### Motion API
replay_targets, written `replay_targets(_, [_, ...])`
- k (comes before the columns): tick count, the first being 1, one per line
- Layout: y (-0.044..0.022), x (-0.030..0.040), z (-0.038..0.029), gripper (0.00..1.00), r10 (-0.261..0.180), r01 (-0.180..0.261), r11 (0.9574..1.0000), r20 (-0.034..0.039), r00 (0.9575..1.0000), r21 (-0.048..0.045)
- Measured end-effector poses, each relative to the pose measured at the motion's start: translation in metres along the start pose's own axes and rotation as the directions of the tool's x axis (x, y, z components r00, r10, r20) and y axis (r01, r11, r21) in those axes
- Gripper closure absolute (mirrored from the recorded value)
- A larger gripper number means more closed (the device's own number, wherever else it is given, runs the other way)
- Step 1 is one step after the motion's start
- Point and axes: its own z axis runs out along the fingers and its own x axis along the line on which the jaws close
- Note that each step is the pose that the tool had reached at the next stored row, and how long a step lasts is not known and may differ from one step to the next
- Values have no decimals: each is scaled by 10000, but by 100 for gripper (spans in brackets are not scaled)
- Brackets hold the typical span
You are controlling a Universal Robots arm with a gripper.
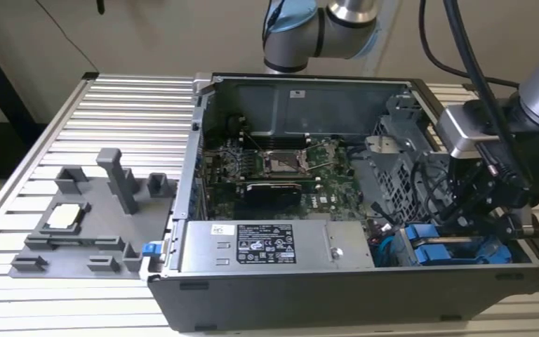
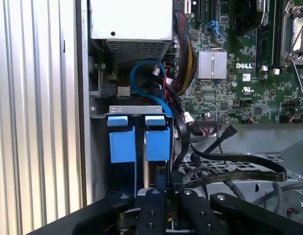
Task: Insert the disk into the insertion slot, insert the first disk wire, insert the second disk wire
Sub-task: 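Insert the second disk wire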
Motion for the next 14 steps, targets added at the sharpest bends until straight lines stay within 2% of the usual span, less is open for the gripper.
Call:
replay_targets(5, [1,3,35,84,0,0,10000,-7,10000,3])
replay_targets(14, [1,5,55,82,0,0,10000,6,10000,5])
